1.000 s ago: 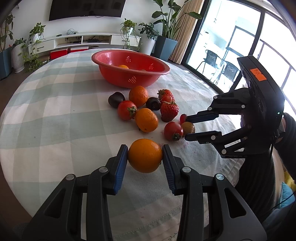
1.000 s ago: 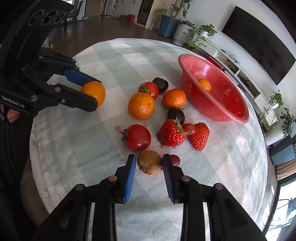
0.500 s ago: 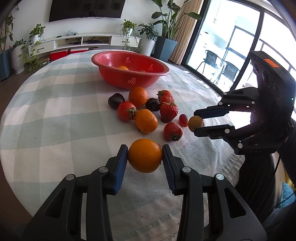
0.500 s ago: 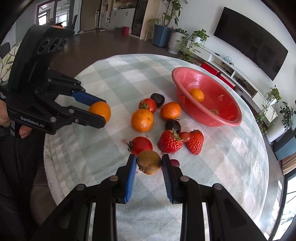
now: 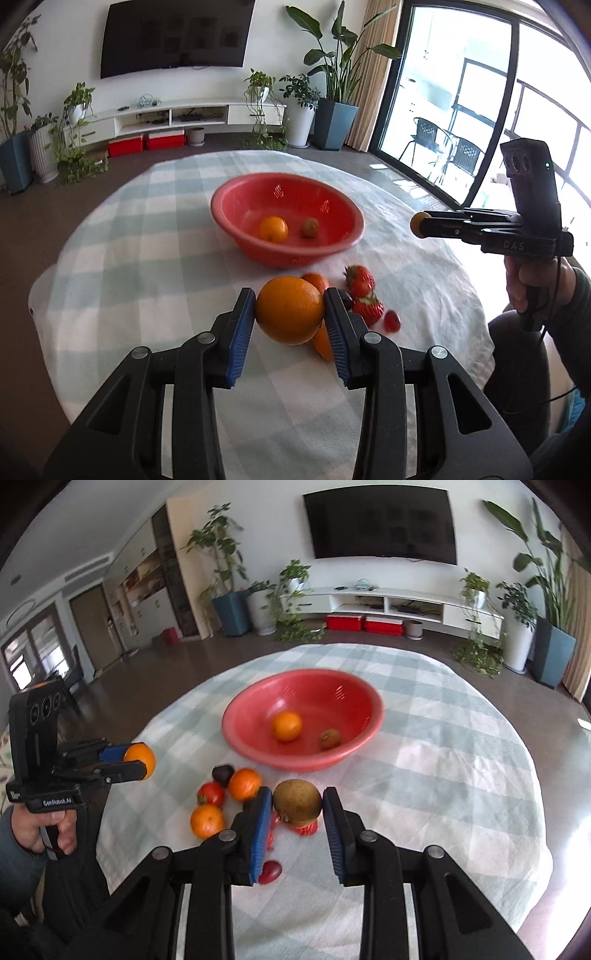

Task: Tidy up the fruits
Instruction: 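Lower the orange and kiwi into the red colander and open both grippers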

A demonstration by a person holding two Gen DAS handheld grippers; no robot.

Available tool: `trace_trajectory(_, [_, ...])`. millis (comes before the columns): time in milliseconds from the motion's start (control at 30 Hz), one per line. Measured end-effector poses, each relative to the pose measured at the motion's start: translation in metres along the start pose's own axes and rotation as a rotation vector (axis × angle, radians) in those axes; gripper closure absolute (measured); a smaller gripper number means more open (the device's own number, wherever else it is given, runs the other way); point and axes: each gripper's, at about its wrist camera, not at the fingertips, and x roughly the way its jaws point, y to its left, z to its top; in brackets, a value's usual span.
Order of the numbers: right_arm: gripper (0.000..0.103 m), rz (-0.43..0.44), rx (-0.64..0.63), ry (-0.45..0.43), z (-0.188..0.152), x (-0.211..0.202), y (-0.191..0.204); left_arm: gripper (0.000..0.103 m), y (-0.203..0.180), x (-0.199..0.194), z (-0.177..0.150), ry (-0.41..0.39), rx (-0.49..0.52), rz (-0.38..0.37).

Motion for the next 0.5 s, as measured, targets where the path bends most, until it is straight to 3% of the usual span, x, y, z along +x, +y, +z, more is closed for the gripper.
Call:
trace_trajectory(200, [0.072,0.005,0.074,-0.042,0.040,0.019,-0.012,0.067,0.008,0.032,0.063,0.022,0.088,0.033])
trace_trajectory(367, [0.072,0.004,0.058,0.017,0.064,0.048,-0.015,0.067,0.016,0.076,0.106,0.069,0.121,0.049])
trace_trajectory(500, [0.072,0.008,0.062,0.063,0.075,0.077,-0.020,0.067,0.021,0.115,0.122,0.119,0.117,0.052])
